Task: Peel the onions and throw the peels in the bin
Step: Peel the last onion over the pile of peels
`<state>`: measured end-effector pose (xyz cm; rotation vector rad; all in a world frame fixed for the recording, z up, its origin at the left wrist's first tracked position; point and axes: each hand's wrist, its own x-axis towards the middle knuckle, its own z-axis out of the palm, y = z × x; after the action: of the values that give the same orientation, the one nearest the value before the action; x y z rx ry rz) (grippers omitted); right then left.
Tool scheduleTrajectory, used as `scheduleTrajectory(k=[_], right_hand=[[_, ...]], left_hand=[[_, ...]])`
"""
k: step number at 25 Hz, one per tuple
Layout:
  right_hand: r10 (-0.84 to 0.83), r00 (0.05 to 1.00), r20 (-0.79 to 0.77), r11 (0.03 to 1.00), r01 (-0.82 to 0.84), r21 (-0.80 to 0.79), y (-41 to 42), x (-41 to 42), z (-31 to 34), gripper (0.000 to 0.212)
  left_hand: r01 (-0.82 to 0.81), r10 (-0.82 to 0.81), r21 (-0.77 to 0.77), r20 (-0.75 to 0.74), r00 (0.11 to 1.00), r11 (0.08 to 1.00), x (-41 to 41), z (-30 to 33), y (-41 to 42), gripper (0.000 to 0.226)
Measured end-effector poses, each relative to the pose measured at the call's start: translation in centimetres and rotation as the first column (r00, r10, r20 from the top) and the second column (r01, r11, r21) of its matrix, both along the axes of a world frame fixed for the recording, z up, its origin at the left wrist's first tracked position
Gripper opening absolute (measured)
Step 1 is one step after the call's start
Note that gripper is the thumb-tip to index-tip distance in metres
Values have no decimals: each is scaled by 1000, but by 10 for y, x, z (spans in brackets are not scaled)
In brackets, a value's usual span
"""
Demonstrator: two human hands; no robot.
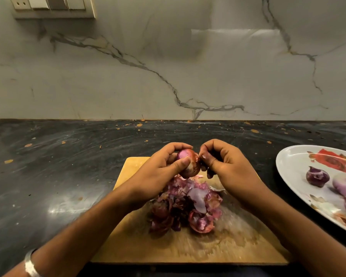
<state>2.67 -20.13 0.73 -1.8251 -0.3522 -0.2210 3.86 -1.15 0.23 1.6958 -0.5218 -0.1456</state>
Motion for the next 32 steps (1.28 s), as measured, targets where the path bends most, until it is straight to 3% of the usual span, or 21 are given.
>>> scheduleTrajectory(k=[5,10,12,14,16,20,21,25,29,32], right_hand=[[-57,993,105,927,92,-363,-10,-7,2,17],[-82,986,145,971,112,-210,-4,-10,3,14],[-91,979,181,970,128,-206,-1,-10,1,7],[-103,975,198,954,153,-256,-2,-9,0,16],[-121,983,136,957,152,-246,0,-7,-1,23],[-70,991,-113,996,77,53,0,-3,0,31],[-70,991,-114,997,73,19,-1,-4,1,30],[-105,989,102,911,137,-389,-8,-7,-2,38],[-12,987,163,881,87,-465,-7,-9,-1,13],[42,968,248,828,105,-551,-5,-10,-2,21]], left_hand=[[-79,78,-25,-37,996,997,5,-1,4,43],[6,-10,-58,-74,997,998,3,-2,2,40],[18,-21,-47,-74,997,999,1,0,1,38],[41,-48,-63,-106,993,997,0,-1,-1,37],[73,-80,-65,-113,990,995,-1,-2,-2,38],[101,-115,-122,-116,986,987,1,0,0,39],[81,-98,-138,-127,987,987,2,1,1,39],[-13,-2,-124,-118,993,992,4,0,3,41],[-26,23,-58,-60,998,998,2,1,2,41],[-17,17,-1,-17,1000,1000,0,1,0,41]])
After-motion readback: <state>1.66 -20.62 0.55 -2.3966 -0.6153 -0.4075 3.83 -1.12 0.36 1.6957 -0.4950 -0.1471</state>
